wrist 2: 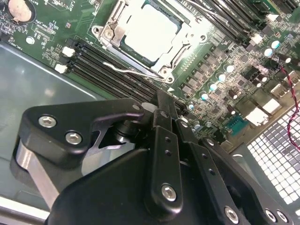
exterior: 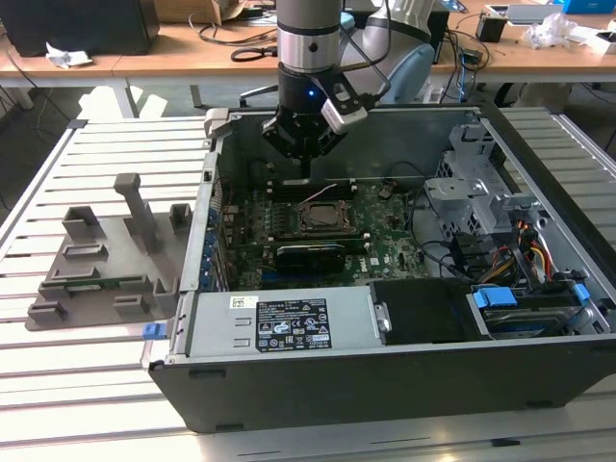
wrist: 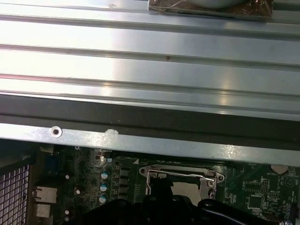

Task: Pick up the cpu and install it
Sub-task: 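Install the first cpu locking lever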

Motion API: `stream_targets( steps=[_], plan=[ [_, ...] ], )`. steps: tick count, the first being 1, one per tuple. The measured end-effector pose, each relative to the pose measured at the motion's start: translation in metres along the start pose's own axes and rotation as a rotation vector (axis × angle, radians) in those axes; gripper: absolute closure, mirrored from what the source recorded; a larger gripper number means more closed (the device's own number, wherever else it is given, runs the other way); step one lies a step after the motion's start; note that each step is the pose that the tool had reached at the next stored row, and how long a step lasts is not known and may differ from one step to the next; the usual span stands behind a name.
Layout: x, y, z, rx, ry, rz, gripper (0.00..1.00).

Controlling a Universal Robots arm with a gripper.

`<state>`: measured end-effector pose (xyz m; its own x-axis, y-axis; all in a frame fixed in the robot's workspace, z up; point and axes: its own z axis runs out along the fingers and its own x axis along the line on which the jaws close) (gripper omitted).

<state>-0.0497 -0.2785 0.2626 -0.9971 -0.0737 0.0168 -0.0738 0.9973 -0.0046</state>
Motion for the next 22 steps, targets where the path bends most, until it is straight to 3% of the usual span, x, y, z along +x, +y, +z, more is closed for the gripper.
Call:
stream_targets(
  steps=[5, 6, 7, 8, 9, 14, 22],
  plan=[
    [0.0002, -0.0018, 0.002, -0.0034, -0.0002, 0.0, 0.89],
    [0.0003, -0.0029, 0.0027, -0.0076, -0.0004, 0.0, 0.89],
    [0.0003, -0.0034, 0.0031, -0.0166, -0.0011, 0.0, 0.89],
    [0.0004, -0.0044, 0.0032, -0.0461, -0.0033, -0.001, 0.89],
    [0.0005, -0.0056, 0.0036, -0.0686, -0.005, -0.001, 0.89],
    [0.0007, -0.0084, 0.0156, -0.0712, -0.0051, -0.001, 0.89],
    [-0.0011, -0.0055, 0.0367, -0.0711, -0.0048, -0.011, 0.89]
  ],
)
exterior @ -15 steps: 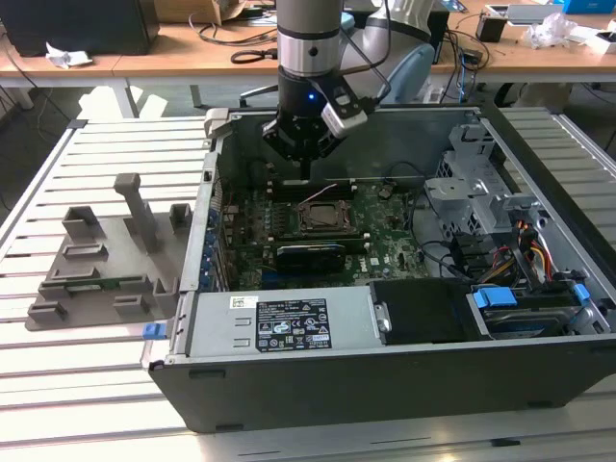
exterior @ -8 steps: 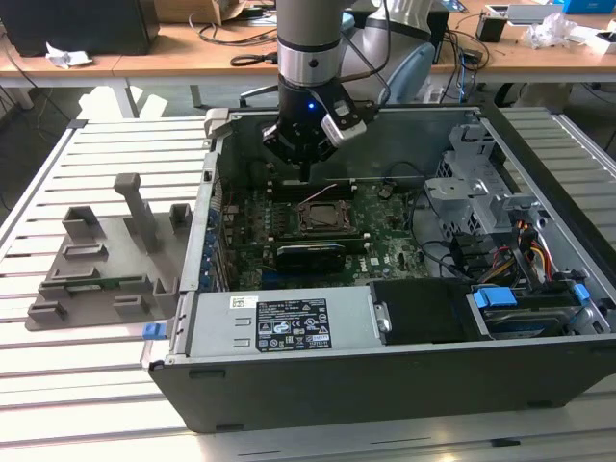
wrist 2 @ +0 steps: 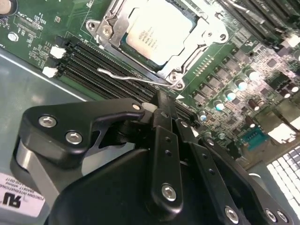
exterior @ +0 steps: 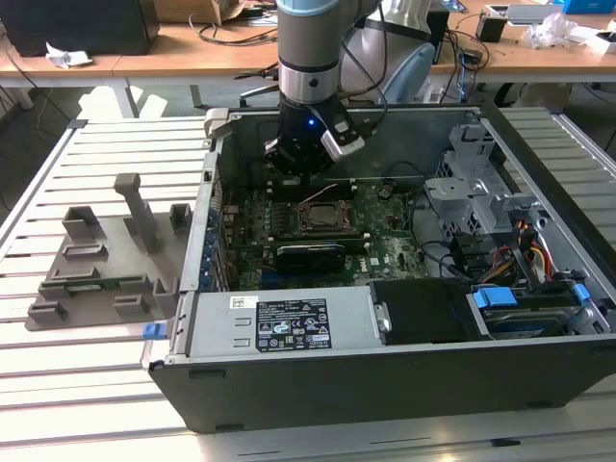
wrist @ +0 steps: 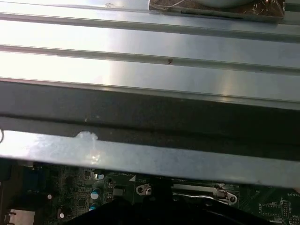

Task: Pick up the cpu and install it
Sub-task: 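Install the first cpu locking lever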

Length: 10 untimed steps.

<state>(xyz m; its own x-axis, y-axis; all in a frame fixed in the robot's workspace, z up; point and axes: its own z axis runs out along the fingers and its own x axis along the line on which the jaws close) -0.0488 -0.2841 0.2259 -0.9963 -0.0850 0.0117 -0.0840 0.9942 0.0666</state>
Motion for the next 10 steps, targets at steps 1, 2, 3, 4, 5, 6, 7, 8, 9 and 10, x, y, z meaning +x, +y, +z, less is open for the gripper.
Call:
stream_targets(
  steps=[1, 2, 3, 4, 5, 6, 7, 8, 9, 10],
  plan=[
    [-0.0009, 0.0008, 0.001, -0.0001, 0.0, -0.001, 0.89],
    [-0.0017, 0.0015, 0.0019, 0.0, 0.0001, -0.001, 0.89],
    [-0.0027, 0.0021, 0.0027, 0.0, 0.0002, -0.002, 0.89],
    [-0.0055, 0.0024, 0.0038, -0.0001, 0.0002, -0.003, 0.89],
    [-0.0072, 0.0023, 0.0043, -0.0001, 0.0002, -0.004, 0.89],
    [-0.0092, 0.0021, 0.0048, 0.0, 0.0005, -0.004, 0.89],
    [-0.0113, 0.0019, 0.0053, 0.0, 0.0006, -0.004, 0.89],
    [-0.0128, 0.0017, 0.0057, -0.0001, 0.0007, -0.004, 0.89],
    [-0.0151, 0.0015, 0.0062, -0.0001, 0.0009, -0.004, 0.89],
    [-0.0165, 0.0013, 0.0064, -0.0001, 0.001, -0.004, 0.89]
  ],
)
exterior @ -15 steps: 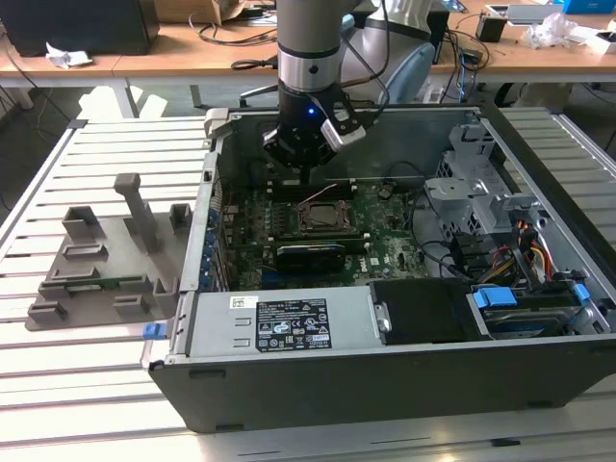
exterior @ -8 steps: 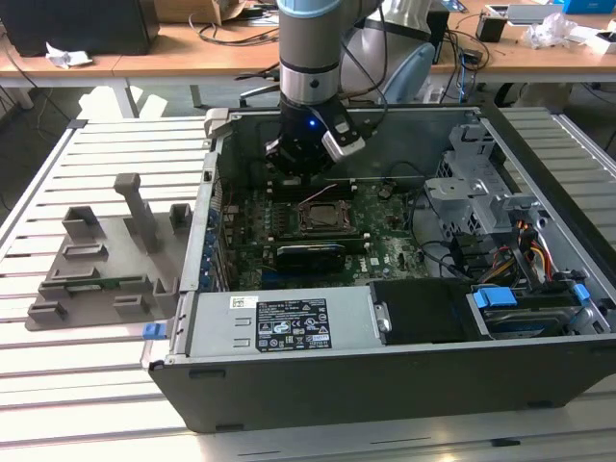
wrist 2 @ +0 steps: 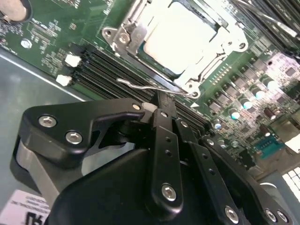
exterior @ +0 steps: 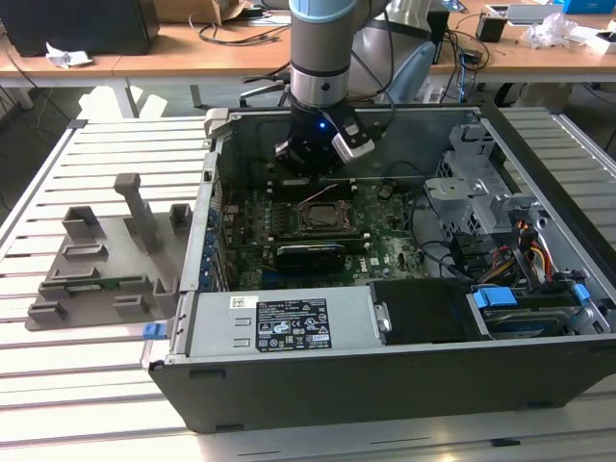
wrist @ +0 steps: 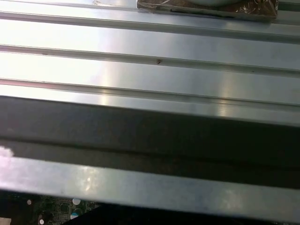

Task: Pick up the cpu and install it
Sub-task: 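Install the first cpu locking lever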

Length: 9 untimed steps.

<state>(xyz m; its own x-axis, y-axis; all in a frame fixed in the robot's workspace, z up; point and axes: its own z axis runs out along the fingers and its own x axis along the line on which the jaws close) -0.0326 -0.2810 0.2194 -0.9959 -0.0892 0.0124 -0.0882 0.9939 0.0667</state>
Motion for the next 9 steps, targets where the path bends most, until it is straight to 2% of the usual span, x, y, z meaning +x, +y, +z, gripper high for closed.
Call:
stream_targets(
  steps=[9],
  plan=[
    [-0.0114, -0.0013, 0.0045, -0.0001, 0.0009, 0.0, 0.89]
  ],
)
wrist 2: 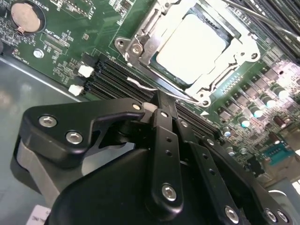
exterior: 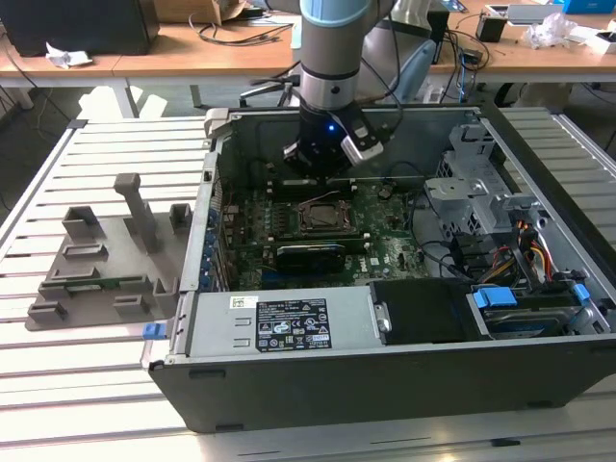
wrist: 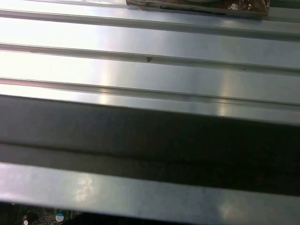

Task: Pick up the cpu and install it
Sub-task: 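Install the first cpu locking lever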

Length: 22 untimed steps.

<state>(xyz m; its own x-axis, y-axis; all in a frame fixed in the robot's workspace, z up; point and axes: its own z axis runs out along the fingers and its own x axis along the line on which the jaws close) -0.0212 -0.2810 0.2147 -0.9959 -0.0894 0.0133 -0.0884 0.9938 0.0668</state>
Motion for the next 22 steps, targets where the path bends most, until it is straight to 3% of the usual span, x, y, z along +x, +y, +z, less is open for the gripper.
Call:
stream_targets(
  steps=[13, 22],
  plan=[
    [-0.0102, -0.0016, 0.01, 0.0027, 0.0013, 0.0, 0.89],
    [-0.0111, -0.0049, 0.0113, 0.0048, 0.0017, 0.0, 0.89]
  ],
)
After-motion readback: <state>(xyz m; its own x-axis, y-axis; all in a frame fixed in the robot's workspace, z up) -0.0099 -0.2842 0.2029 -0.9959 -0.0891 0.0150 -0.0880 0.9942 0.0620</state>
